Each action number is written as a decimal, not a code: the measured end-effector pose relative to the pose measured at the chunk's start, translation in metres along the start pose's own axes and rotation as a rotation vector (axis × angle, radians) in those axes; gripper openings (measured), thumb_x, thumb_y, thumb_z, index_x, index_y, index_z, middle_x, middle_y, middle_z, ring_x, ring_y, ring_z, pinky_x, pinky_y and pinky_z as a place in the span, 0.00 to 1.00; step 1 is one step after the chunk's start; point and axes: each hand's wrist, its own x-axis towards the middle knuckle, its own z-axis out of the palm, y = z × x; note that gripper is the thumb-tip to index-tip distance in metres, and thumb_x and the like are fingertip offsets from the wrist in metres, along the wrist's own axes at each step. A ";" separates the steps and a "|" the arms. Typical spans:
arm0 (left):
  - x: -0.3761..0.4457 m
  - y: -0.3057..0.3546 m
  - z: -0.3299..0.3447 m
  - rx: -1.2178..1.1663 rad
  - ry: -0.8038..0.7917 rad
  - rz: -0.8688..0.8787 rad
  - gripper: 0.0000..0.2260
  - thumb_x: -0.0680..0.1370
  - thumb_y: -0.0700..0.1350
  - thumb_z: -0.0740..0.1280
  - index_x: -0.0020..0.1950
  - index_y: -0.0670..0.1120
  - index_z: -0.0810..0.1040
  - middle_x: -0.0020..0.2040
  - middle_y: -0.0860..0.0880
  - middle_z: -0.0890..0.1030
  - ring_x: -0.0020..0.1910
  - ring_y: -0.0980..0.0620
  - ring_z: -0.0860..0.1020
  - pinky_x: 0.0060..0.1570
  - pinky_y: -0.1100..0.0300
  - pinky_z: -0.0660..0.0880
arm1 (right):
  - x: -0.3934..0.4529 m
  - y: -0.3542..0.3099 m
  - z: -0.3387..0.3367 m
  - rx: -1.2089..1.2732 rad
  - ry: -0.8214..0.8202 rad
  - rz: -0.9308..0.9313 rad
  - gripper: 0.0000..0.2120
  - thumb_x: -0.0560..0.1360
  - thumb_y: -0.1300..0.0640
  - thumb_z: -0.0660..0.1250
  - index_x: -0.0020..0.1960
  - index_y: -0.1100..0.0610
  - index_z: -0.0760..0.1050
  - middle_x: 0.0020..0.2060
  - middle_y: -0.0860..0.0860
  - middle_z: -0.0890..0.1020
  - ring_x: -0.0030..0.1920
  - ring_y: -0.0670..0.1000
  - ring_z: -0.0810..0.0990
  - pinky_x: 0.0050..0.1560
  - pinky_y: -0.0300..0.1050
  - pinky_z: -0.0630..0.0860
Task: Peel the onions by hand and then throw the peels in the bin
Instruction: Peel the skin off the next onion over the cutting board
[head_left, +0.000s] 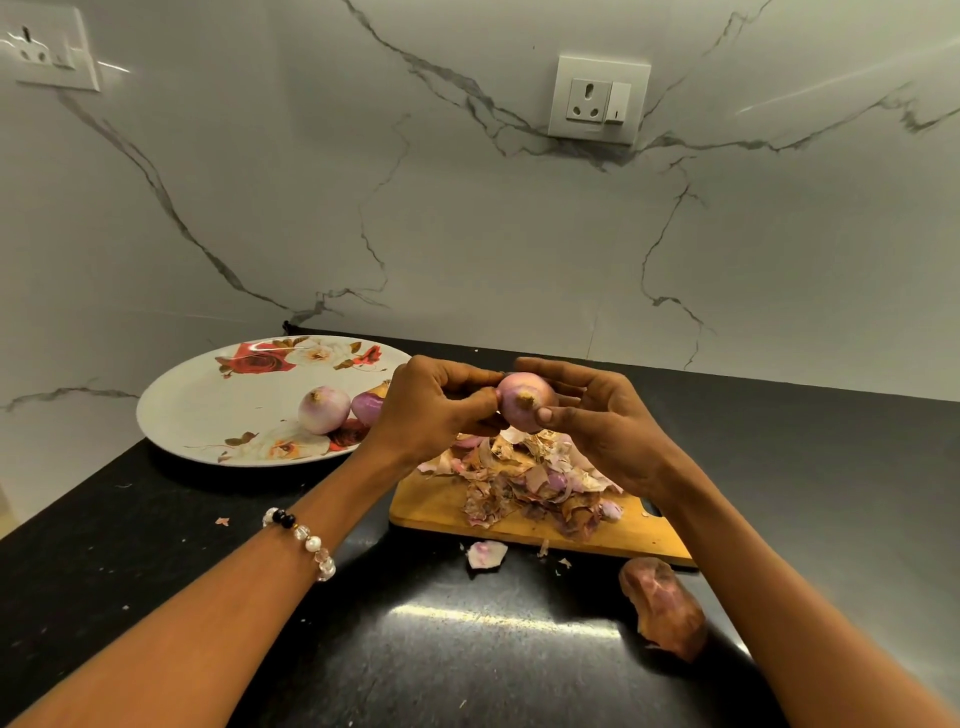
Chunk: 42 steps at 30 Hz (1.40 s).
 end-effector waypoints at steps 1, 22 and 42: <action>-0.001 0.000 0.000 0.012 0.003 0.003 0.11 0.74 0.36 0.70 0.56 0.41 0.81 0.45 0.45 0.84 0.41 0.49 0.84 0.39 0.56 0.82 | 0.000 0.000 0.000 -0.010 0.002 0.005 0.21 0.73 0.70 0.68 0.64 0.58 0.76 0.61 0.59 0.79 0.63 0.59 0.78 0.61 0.53 0.77; -0.001 -0.003 -0.001 0.091 -0.025 0.036 0.14 0.74 0.34 0.70 0.59 0.42 0.80 0.50 0.47 0.83 0.45 0.53 0.84 0.43 0.59 0.81 | -0.002 -0.002 -0.002 -0.136 -0.028 0.015 0.29 0.67 0.63 0.74 0.67 0.59 0.74 0.61 0.56 0.79 0.60 0.57 0.80 0.59 0.51 0.79; -0.005 0.001 0.005 0.000 -0.033 -0.090 0.15 0.74 0.33 0.70 0.60 0.42 0.79 0.47 0.50 0.83 0.45 0.53 0.84 0.41 0.62 0.80 | 0.002 0.006 0.001 -0.293 0.049 -0.011 0.29 0.67 0.67 0.77 0.67 0.58 0.75 0.60 0.54 0.80 0.61 0.54 0.80 0.60 0.56 0.79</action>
